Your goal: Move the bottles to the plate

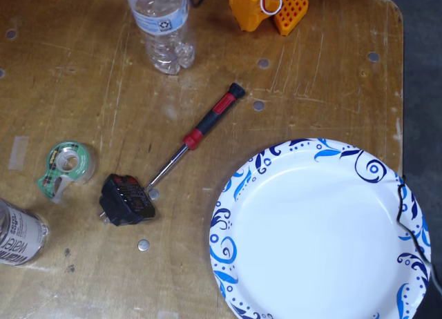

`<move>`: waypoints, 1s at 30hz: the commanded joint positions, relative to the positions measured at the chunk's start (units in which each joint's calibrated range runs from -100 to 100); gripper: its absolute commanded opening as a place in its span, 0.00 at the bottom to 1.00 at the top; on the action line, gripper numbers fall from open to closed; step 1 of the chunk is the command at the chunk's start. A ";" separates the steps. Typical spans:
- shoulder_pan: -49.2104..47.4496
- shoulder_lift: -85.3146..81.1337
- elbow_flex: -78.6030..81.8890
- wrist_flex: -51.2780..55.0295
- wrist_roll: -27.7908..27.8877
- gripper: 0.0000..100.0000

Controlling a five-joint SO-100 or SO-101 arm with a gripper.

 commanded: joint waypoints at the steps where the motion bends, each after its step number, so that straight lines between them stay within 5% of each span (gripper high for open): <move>1: 0.37 -0.08 2.38 -2.23 0.12 0.17; 13: 1.56 -0.08 13.28 -16.24 0.06 0.17; 21: 1.67 -0.16 16.70 -17.72 0.06 0.27; 30: 0.48 -0.24 17.33 -17.55 0.06 0.26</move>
